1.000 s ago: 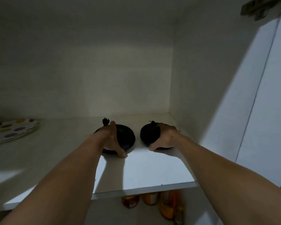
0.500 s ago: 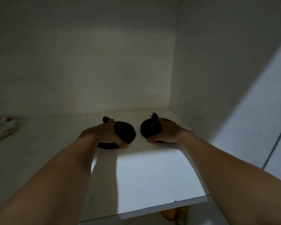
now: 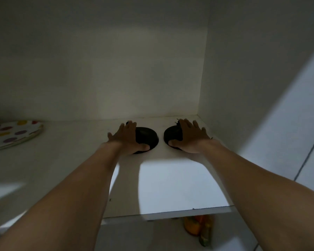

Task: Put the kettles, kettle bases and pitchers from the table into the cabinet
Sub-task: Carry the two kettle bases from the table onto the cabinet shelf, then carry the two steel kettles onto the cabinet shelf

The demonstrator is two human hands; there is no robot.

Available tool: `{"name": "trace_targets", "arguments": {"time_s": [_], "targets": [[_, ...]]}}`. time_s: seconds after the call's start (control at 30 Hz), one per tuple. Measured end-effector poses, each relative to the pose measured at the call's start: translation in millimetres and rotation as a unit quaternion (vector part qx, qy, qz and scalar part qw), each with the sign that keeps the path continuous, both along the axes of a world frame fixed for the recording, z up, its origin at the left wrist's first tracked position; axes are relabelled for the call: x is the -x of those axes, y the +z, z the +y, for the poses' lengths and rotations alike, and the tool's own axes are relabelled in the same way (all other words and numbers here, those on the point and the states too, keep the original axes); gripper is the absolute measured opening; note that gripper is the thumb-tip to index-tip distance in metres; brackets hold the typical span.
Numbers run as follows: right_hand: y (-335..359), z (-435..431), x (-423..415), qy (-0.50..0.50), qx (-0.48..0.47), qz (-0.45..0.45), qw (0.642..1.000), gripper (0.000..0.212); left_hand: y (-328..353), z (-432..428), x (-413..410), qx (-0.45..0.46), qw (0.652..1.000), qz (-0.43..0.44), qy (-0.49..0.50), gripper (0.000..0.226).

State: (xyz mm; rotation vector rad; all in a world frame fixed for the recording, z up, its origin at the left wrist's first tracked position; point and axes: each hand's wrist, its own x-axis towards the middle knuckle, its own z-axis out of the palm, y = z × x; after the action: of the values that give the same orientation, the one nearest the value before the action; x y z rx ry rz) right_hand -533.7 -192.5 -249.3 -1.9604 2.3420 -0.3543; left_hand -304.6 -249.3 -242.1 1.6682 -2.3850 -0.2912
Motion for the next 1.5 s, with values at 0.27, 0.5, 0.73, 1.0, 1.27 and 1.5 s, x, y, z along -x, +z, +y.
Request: {"name": "trace_targets", "arguments": {"time_s": [0.27,0.5,0.73,1.0,1.27,1.5], "targets": [[7,33,-51,0.059,0.045,0.032,0.997,0.083,15,86,-29,0.109,0.991,-0.014,0.069,0.077],[34,89,-151,0.148,0.104,0.03,0.983,0.077,40,180,-108,0.216,0.96,-0.017,0.176,0.068],[32,192,-317,0.253,0.116,-0.006,0.961,0.084,26,331,-255,0.242,0.935,-0.027,0.259,0.077],[-8,346,-529,0.423,0.069,-0.022,0.903,0.078,-12,554,-434,0.152,0.878,-0.102,0.443,0.076],[-69,489,-703,0.613,-0.007,-0.005,0.79,0.071,-75,718,-545,0.077,0.764,-0.064,0.638,0.076],[-153,530,-783,0.646,-0.112,0.014,0.755,0.079,-153,758,-577,0.034,0.671,0.036,0.74,0.076]]}}
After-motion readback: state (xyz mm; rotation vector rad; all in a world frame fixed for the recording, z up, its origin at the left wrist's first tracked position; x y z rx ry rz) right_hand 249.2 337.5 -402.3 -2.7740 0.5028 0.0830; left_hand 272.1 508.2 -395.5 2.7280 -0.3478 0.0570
